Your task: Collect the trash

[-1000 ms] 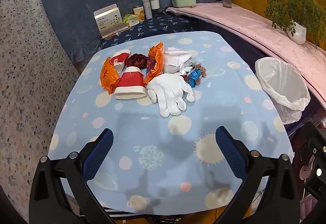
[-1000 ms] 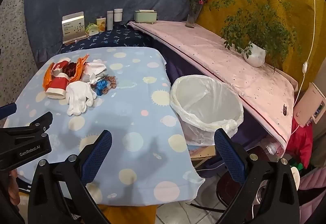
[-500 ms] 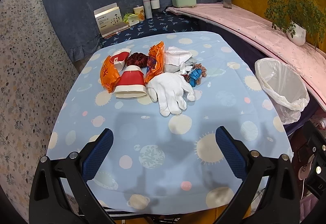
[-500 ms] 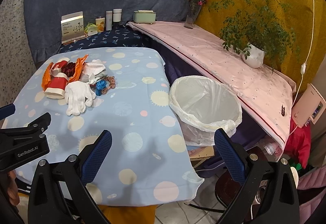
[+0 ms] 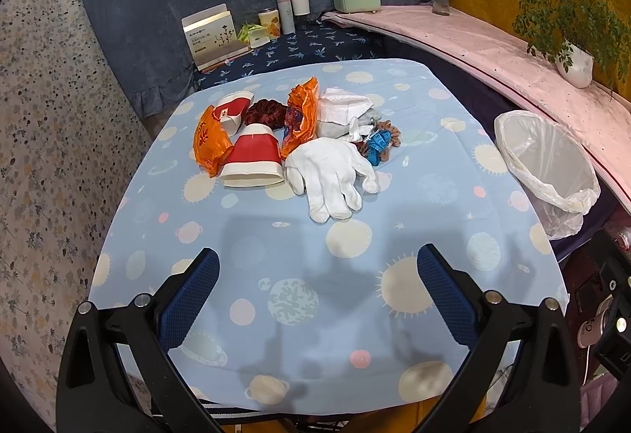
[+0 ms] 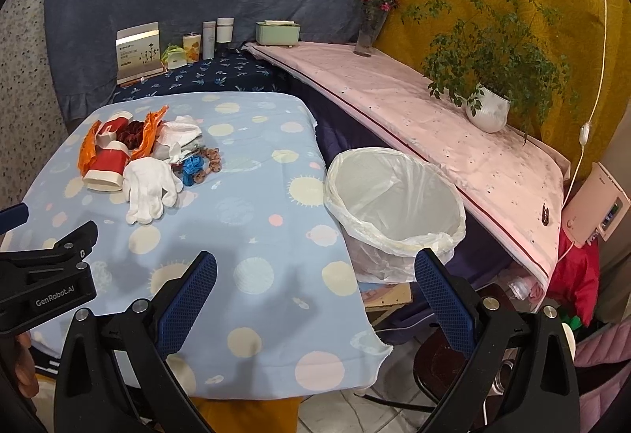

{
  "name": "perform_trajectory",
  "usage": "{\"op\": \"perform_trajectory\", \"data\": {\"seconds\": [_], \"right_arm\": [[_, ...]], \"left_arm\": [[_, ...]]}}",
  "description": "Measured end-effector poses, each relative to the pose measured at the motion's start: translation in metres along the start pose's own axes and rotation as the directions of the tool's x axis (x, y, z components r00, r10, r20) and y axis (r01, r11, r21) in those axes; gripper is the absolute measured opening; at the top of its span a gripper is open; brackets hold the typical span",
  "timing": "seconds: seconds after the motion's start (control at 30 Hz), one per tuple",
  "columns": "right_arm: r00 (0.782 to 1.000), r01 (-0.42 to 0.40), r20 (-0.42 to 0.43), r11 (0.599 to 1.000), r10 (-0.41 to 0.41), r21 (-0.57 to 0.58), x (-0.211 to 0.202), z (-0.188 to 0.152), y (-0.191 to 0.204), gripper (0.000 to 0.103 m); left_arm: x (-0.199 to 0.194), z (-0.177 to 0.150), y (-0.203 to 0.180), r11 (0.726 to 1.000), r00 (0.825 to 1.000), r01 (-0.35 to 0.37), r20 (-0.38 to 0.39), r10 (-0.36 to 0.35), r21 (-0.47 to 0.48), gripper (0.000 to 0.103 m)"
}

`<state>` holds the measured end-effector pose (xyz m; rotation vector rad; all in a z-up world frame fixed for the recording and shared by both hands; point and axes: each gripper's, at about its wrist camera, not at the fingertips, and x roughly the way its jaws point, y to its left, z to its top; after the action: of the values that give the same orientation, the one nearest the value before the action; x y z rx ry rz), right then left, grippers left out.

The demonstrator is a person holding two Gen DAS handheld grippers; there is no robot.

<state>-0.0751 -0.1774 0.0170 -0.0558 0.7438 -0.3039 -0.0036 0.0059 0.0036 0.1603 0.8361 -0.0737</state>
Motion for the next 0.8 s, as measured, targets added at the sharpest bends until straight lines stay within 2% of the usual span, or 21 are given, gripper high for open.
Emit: {"op": "perform_trajectory", "data": {"seconds": [0.8], "right_arm": [[1.000, 0.010, 0.005, 1.000, -0.010, -0.005, -0.0006, 0.0008, 0.0010, 0.096]], "left_arm": [[0.0005, -0.0027, -0.0007, 1.000, 1.000, -0.004, 0.007, 0.004, 0.002, 0.096]]}}
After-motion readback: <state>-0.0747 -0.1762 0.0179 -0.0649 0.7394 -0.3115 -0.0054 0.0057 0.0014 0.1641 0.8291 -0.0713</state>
